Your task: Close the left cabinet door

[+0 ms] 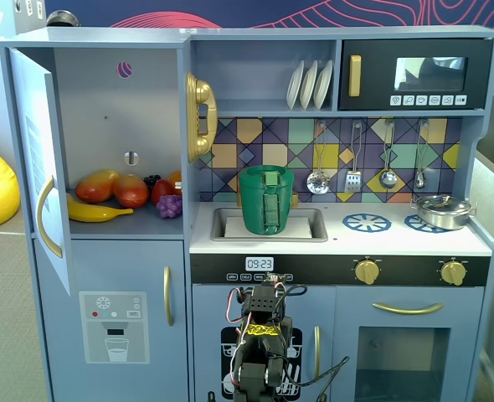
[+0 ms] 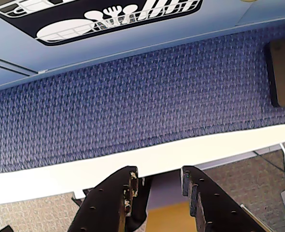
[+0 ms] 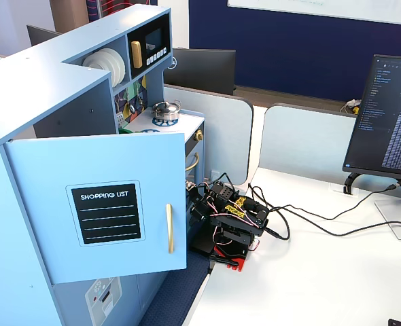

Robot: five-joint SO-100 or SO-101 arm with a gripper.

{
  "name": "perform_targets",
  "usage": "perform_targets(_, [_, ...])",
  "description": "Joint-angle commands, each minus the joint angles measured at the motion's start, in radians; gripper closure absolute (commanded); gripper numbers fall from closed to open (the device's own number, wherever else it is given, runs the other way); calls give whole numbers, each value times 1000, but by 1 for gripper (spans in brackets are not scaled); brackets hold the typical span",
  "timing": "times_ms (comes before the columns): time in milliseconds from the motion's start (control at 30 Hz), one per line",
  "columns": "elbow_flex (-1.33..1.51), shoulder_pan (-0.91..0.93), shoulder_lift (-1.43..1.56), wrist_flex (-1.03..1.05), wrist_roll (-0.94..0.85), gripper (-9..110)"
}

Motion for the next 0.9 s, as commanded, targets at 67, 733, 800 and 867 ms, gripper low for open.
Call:
perform_targets(67, [18, -40, -6, 166, 35, 101])
perform_targets(733, [-353, -1210, -126, -253, -57, 102])
perform_targets(800, [-364, -1388, -164, -414, -183, 102])
perform_targets(867, [-357, -1546, -219, -598, -287, 102])
